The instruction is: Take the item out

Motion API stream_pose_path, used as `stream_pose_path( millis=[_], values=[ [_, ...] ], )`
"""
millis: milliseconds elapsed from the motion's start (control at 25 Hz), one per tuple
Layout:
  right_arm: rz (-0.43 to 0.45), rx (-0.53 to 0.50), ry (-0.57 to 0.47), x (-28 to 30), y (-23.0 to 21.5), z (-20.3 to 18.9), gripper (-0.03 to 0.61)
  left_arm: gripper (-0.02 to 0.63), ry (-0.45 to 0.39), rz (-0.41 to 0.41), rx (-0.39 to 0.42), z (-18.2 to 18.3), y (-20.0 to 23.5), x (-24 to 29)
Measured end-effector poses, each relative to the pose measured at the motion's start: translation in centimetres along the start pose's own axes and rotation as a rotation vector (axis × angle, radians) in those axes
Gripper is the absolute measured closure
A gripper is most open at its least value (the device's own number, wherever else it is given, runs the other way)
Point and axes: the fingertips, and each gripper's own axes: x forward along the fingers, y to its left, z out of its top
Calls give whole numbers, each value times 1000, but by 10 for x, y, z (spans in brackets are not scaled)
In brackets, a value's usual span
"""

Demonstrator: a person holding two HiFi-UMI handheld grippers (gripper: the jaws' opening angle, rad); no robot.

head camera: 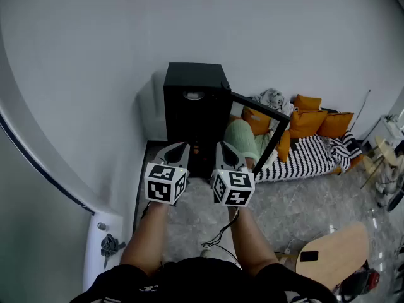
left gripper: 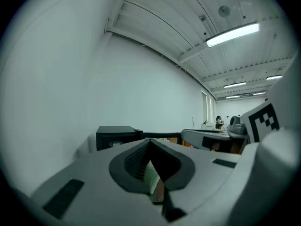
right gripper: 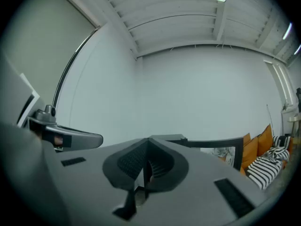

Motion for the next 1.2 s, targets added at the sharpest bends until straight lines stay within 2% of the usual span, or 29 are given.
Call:
stream_pose_path(
  millis=[280, 600, 1200],
  values=[
    [-23, 32, -4, 1, -26, -5, 575, 617, 1, -13, -4, 0, -13, 19],
    [-5, 28, 15, 11, -52, -16, 575, 617, 19, 7, 0, -5, -19, 46],
    [51, 12, 29, 39, -117, -21, 575, 617, 17, 99, -5, -4, -31, 96]
  ],
)
